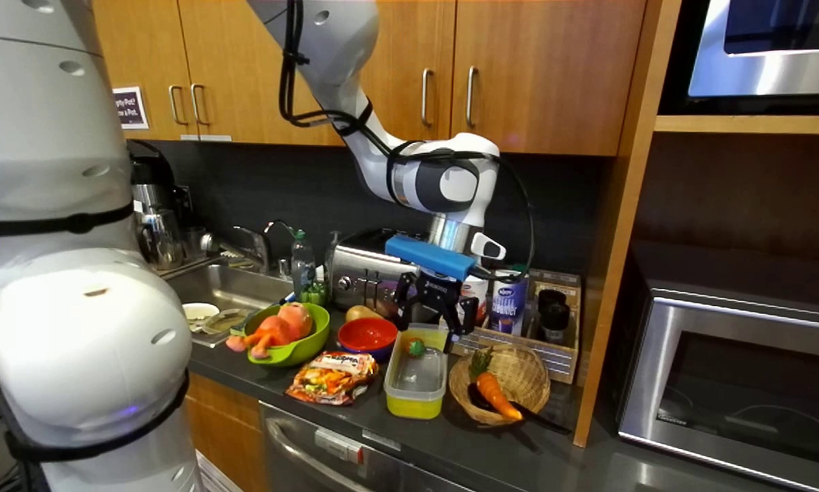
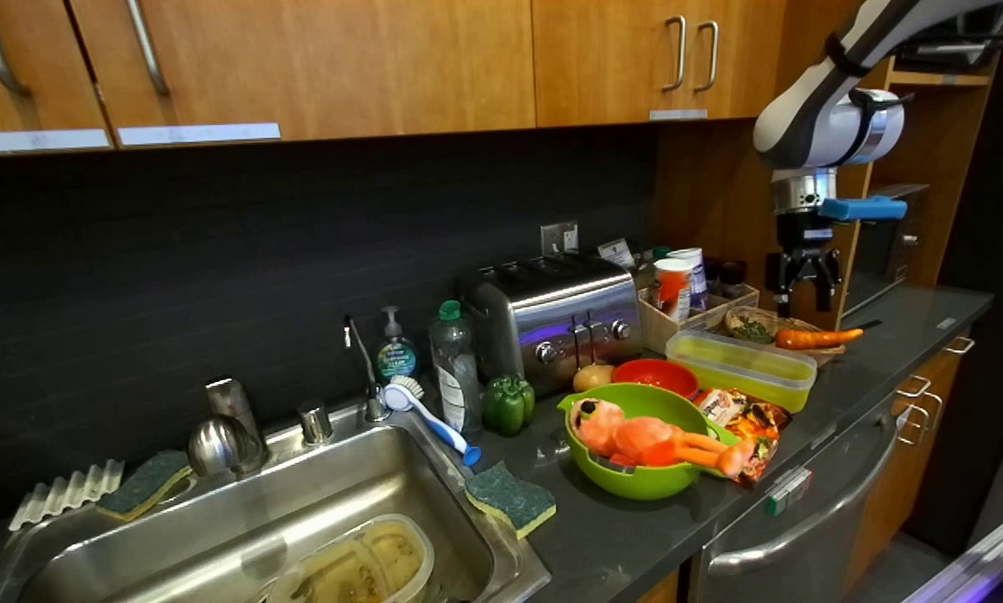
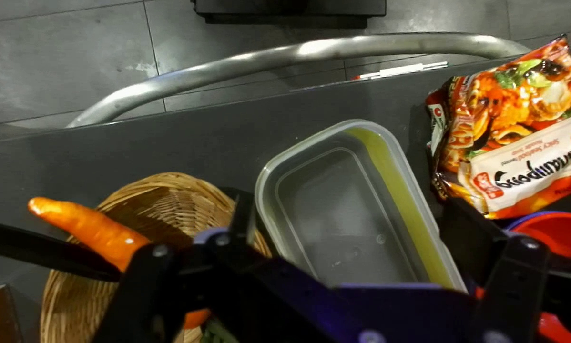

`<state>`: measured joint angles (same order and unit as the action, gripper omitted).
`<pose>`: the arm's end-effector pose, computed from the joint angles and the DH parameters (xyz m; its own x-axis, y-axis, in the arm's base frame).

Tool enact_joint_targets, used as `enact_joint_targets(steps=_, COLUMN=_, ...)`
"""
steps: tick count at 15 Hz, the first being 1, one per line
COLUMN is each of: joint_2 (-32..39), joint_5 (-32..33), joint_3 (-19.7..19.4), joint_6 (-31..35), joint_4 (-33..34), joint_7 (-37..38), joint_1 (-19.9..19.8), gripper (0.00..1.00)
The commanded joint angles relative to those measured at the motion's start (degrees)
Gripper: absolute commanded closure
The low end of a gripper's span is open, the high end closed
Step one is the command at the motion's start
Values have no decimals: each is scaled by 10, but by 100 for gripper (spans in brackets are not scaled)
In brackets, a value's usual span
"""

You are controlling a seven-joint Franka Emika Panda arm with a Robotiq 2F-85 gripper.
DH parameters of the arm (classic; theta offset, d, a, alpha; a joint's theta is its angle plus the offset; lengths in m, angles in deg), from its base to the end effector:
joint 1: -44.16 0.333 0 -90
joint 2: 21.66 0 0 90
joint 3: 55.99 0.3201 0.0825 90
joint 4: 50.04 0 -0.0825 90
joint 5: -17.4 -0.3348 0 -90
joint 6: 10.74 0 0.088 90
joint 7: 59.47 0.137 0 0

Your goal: Put the carrot in the basket.

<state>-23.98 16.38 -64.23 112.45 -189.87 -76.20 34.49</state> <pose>0.3885 -0.1241 0.3104 0.9725 -0.0201 -0.2322 -0.0417 -0.9952 -0.0884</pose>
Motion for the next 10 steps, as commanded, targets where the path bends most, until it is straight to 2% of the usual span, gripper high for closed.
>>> enact_joint_targets(steps=1, joint_2=-71, joint_5=17, joint_3=13, joint_6=23, joint_4=-58, joint_7=18, joint_1=20, gripper=0)
enact_joint_targets(steps=10, joint_2=-205, joint_5=-1, joint_3=26, joint_6=42, joint_4=-141, joint_7=-28, joint_1=70, gripper=0)
